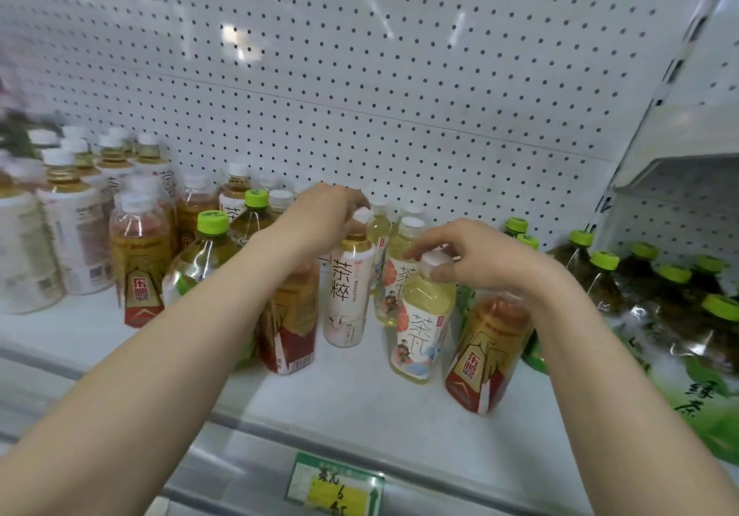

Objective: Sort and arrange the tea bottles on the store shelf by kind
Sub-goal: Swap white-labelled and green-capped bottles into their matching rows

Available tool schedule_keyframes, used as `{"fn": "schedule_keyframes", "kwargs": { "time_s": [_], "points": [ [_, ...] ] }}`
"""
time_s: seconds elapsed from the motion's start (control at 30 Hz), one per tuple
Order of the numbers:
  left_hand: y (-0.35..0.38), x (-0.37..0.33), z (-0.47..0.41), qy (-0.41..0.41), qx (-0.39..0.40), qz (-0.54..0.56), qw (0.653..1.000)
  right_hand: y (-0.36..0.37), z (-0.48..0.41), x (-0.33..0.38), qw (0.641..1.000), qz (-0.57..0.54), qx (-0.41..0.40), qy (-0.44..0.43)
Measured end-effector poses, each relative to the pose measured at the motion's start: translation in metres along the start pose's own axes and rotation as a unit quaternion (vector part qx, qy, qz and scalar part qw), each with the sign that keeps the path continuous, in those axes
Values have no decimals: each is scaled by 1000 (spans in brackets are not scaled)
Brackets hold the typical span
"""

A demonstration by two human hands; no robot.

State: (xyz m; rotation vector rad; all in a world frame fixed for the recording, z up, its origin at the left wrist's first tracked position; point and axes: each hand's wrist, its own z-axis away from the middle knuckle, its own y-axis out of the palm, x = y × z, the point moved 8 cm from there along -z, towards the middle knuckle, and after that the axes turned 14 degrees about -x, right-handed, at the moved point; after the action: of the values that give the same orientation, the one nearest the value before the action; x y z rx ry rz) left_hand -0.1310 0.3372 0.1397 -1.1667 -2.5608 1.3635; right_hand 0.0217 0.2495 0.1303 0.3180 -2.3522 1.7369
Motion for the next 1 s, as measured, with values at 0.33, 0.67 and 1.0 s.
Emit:
{"fn": "schedule_keyframes", "kwargs": {
  "time_s": [0.33, 0.67, 1.0],
  "points": [
    [-12, 6, 13, 2, -17, 54, 998, 3, -6, -10, 996, 26, -71, 39],
    [-13, 3, 18, 26, -9, 67, 997, 27, -34, -2, 992, -6, -123, -7],
    [-48, -21, 64, 77, 13, 89, 993, 25, -38, 5, 993, -9, -115, -17]
  ]
}}
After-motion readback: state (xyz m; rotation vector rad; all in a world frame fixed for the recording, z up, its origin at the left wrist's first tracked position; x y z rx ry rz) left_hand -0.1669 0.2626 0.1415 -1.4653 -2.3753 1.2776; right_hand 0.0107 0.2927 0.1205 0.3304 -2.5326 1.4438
